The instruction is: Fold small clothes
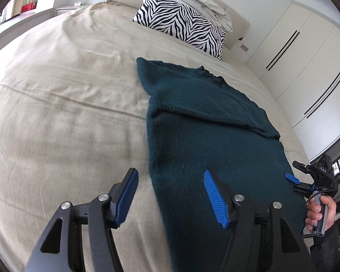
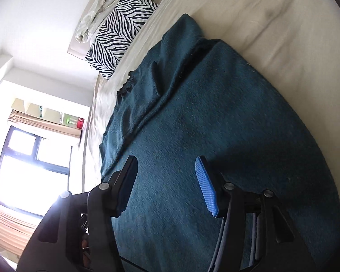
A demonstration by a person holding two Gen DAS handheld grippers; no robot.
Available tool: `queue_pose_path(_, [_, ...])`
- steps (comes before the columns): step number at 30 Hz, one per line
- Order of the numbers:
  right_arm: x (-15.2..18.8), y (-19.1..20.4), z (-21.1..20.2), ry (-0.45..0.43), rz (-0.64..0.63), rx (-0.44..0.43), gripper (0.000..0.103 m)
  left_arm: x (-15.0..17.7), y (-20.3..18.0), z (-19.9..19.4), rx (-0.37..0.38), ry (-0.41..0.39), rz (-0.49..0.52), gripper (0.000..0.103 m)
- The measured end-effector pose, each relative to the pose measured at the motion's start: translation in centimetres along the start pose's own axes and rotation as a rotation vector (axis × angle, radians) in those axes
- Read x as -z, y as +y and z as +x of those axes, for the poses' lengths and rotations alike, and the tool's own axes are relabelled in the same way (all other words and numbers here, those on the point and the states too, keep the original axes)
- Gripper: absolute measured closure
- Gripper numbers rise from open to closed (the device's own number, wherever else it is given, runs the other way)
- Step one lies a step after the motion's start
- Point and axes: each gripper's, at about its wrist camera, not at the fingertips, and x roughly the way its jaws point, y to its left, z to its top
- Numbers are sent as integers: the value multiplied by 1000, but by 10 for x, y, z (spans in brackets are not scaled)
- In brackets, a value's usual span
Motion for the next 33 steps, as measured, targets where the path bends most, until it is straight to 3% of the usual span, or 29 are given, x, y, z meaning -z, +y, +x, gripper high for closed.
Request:
queue_pose_path(2, [14,-13,-8,20,5,33,51,17,6,-2,29,46,-53,39])
queue_pose_path(9, [47,-27,-58,-34,-1,85,51,58,8,-28,85,79,-107,37])
queue_pose_path(16, [55,-29,-95,-110,15,56,50,87,2,-42,120,122,-129,34])
queue_pose_path(20, [44,-23,-94,-129,39,-12,50,100,-2,-47,139,146,-149,34])
queue_pose_path(27, [3,15,-58,-131,3,-18,50,110,2,-55,179,177,-198,34])
queue_pose_path(33, [-41,38,-33,-153,0,-73,50,115,3,-62,190,198,-202,34])
